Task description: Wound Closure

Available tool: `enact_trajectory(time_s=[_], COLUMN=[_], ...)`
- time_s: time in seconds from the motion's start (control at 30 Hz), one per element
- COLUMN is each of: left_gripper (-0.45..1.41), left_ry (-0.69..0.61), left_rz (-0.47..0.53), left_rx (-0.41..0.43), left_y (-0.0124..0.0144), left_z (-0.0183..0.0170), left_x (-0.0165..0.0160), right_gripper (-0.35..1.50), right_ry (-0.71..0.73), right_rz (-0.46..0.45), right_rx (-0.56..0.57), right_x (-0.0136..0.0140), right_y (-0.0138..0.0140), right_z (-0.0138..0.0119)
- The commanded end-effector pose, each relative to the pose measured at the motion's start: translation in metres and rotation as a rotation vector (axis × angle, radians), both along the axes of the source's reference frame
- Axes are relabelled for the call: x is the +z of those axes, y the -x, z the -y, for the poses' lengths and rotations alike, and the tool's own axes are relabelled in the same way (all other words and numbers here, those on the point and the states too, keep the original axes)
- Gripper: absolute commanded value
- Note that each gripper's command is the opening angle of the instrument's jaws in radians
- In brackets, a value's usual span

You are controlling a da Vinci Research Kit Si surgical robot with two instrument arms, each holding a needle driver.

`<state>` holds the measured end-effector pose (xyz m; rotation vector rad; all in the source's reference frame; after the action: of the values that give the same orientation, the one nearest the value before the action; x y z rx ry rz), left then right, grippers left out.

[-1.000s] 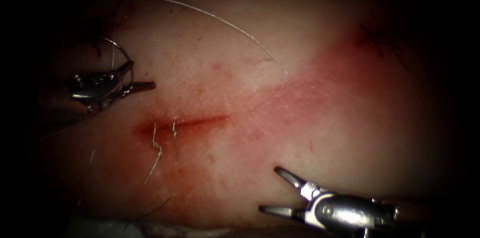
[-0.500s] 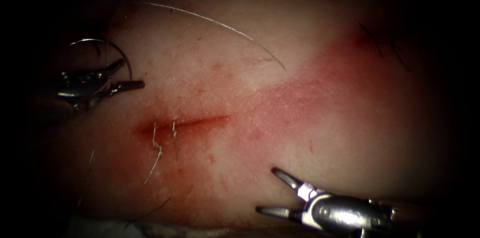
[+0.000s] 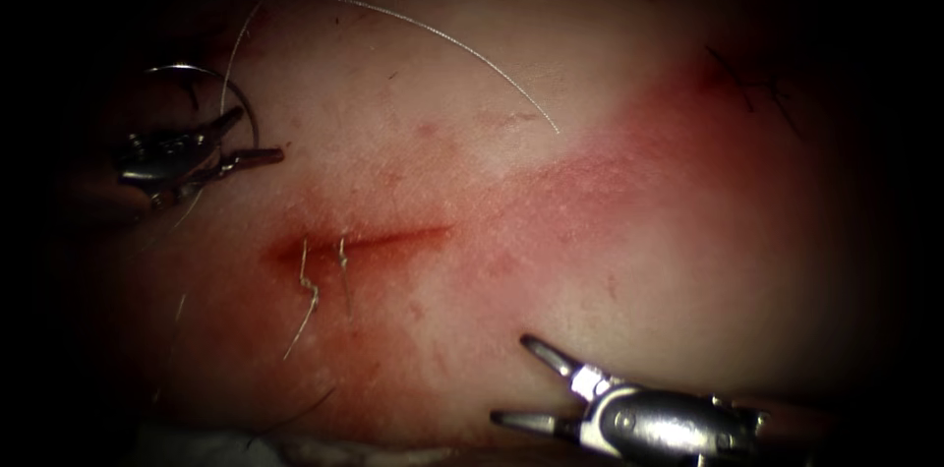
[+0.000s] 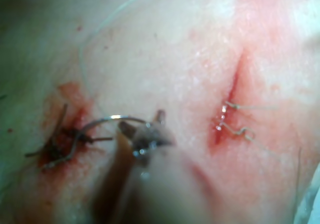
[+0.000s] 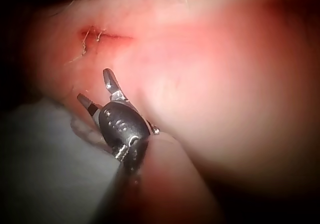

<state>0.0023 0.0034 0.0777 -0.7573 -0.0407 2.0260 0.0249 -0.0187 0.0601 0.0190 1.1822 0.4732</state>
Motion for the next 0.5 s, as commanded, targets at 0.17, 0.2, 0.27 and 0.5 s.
enact_trajectory(time_s=[0.17,0.2,0.27,0.5], left_gripper=[0.54,0.32,0.02,-0.45], left_ry=[-0.009,-0.007,-0.030,-0.033], left_rz=[0.017,0.018,0.059,0.122], left_rx=[0.001,0.000,0.014,0.077], left_y=[0.0016,0.0018,0.0018,0.0032], left_z=[0.0001,-0.0002,-0.0005,0.0001], left_x=[0.0015,0.0019,0.0020,-0.0038], right_gripper=[1.28,1.28,1.28,1.26], right_ry=[-0.004,-0.004,-0.004,-0.005], right_rz=[-0.004,-0.004,-0.004,-0.004], right_rx=[-0.001,-0.001,-0.001,-0.001], right_x=[0.0005,0.0005,0.0005,0.0003], right_y=[-0.0009,-0.0009,-0.0009,-0.0009], right_z=[0.0008,0.0008,0.0008,0.0007])
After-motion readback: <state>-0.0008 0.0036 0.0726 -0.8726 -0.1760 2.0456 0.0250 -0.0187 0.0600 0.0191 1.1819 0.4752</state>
